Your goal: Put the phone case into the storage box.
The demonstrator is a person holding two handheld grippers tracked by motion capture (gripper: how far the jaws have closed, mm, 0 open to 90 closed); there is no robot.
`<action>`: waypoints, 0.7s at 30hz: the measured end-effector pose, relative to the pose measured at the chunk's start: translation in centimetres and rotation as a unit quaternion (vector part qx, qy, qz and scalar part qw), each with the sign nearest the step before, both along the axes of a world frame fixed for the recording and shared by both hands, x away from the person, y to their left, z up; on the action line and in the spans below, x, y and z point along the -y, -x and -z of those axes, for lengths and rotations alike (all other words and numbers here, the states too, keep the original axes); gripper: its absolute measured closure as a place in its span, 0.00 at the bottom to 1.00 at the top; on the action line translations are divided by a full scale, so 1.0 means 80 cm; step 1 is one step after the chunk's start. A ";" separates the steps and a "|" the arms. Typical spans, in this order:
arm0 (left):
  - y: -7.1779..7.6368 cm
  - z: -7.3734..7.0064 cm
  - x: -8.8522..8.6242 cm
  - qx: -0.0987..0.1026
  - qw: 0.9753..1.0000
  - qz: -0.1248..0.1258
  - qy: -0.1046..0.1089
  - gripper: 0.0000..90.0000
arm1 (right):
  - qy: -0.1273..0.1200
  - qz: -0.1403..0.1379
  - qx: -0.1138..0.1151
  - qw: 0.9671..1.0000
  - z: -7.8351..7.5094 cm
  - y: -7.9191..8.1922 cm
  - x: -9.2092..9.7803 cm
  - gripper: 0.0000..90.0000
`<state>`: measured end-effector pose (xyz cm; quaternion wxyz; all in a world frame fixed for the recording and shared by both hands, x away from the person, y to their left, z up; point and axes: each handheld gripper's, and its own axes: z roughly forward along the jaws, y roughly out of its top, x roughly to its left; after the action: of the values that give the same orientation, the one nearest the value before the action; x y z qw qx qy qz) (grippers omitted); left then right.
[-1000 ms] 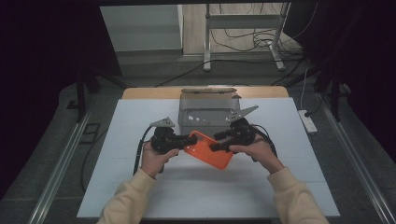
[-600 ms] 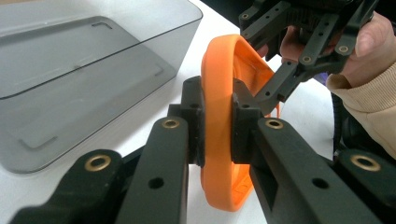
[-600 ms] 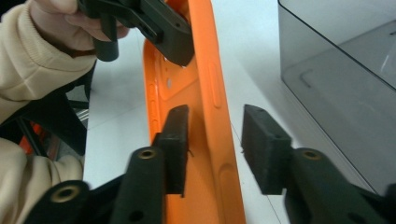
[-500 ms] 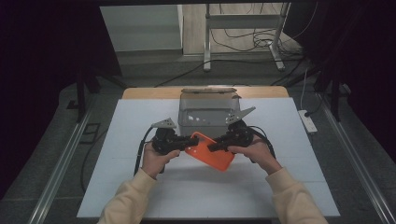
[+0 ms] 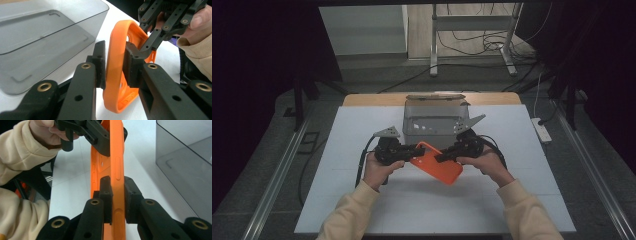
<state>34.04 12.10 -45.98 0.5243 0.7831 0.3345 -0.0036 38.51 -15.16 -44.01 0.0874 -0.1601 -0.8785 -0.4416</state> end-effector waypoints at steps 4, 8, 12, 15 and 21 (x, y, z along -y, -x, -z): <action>0.000 0.000 0.002 0.004 1.000 -0.001 -0.003 0.64 | 0.003 0.002 0.005 1.000 0.000 0.001 -0.001 0.88; 0.001 -0.001 0.004 0.016 1.000 -0.018 -0.010 0.37 | 0.002 0.005 0.012 1.000 -0.003 0.002 0.000 0.88; 0.003 -0.002 0.003 0.024 0.999 -0.025 -0.015 0.23 | 0.005 0.011 0.019 1.000 -0.005 0.003 0.001 0.88; 0.005 -0.003 0.002 0.032 0.998 -0.034 -0.028 0.18 | 0.006 0.019 0.020 1.000 -0.005 0.003 0.002 0.88; 0.007 -0.002 -0.001 0.042 0.997 -0.044 -0.047 0.15 | 0.013 0.027 0.028 0.999 -0.007 0.004 0.002 0.88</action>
<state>33.46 12.16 -45.83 0.5005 0.7907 0.3459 0.0680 38.18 -15.36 -43.44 0.0487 -0.1728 -0.8817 -0.4363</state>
